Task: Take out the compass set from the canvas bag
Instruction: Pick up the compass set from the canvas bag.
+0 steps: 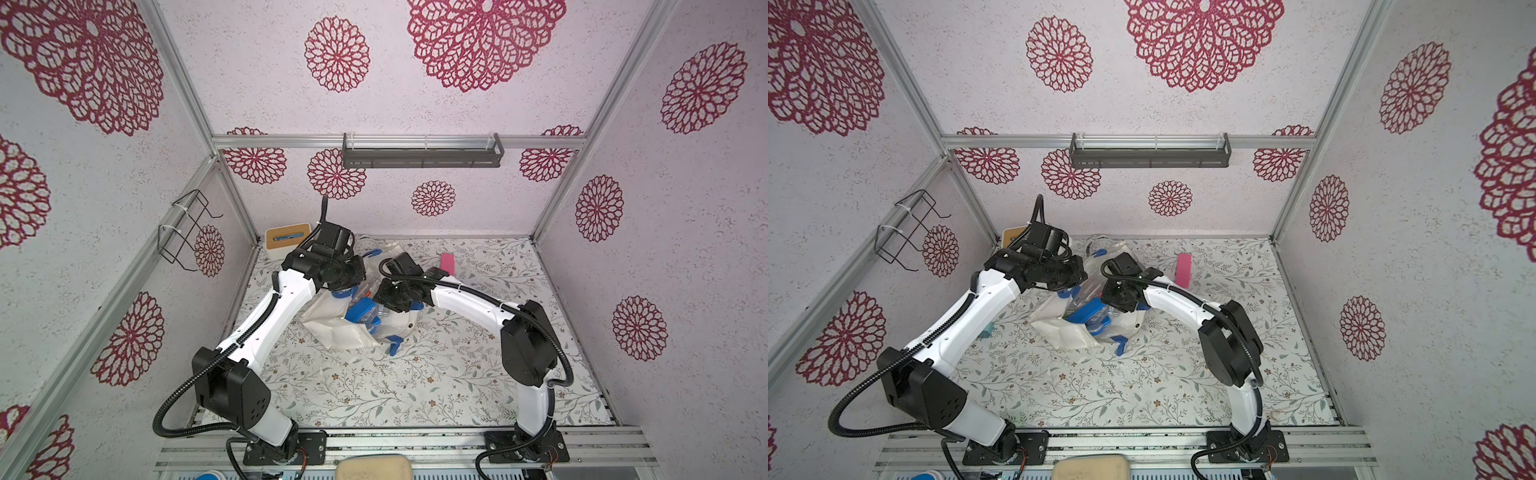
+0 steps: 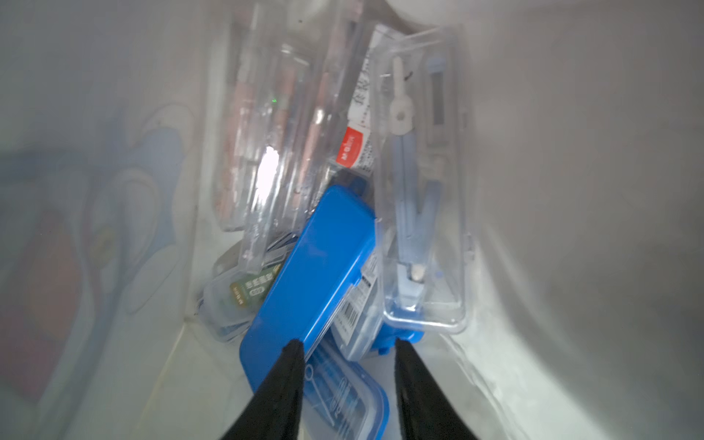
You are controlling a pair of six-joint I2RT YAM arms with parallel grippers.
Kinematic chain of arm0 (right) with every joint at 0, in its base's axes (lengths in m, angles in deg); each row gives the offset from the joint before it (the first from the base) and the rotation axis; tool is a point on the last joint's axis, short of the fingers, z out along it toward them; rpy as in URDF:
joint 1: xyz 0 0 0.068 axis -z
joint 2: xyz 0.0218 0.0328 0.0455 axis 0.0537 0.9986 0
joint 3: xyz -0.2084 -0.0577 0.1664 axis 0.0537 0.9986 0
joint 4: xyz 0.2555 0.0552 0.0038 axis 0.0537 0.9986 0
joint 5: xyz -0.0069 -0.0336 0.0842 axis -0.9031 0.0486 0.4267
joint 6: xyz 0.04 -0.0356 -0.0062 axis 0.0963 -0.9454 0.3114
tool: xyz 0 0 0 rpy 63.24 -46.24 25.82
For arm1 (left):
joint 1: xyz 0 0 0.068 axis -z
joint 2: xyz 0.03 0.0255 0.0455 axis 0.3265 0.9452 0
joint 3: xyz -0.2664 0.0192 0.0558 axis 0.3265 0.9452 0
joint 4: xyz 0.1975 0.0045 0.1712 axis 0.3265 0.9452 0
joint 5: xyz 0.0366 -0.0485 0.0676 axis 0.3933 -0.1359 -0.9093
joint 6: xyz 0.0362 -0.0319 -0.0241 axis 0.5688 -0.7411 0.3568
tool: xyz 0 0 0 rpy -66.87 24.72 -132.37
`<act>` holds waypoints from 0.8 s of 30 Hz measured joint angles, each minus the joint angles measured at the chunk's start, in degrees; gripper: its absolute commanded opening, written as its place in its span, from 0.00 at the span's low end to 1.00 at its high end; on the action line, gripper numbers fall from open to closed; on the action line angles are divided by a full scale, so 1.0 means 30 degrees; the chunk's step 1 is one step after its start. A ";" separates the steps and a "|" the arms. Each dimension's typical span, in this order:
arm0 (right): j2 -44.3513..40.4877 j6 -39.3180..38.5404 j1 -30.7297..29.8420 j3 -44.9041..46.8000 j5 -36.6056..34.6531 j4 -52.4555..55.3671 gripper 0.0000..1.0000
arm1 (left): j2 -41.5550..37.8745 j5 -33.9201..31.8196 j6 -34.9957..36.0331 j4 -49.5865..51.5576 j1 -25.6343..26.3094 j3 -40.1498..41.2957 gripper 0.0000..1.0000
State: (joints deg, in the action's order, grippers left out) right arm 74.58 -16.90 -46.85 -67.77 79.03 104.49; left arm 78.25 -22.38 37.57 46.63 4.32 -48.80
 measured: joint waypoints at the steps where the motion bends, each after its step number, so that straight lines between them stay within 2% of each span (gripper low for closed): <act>1: 0.0160 0.0087 0.0058 0.0000 -0.0073 -0.0007 0.50 | 0.0000 -0.0029 -0.0015 0.0000 0.0015 0.0000 0.00; 7: 0.1341 0.0342 0.0546 -0.0189 -0.0510 0.0066 0.58 | 0.0000 -0.0022 -0.0029 -0.0051 0.0073 0.0000 0.00; 15: 0.2645 0.0678 0.0583 -0.1224 -0.0634 0.0131 0.62 | 0.0000 0.0051 -0.0029 -0.0189 0.0248 0.0000 0.00; 20: 0.3570 0.0845 0.0612 -0.1909 -0.0503 0.0000 0.62 | 0.0000 0.0102 -0.0029 -0.0211 0.0423 0.0000 0.00; 24: 0.4328 0.1173 0.0648 -0.2397 -0.0219 -0.0459 0.58 | 0.0000 0.0117 -0.0036 -0.0357 0.0539 0.0080 0.00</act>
State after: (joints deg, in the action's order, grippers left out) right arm 87.57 -13.38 -44.90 -74.96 78.37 103.12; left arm 78.25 -22.03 37.46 45.56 5.94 -48.56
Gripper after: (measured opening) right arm 0.599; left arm 0.054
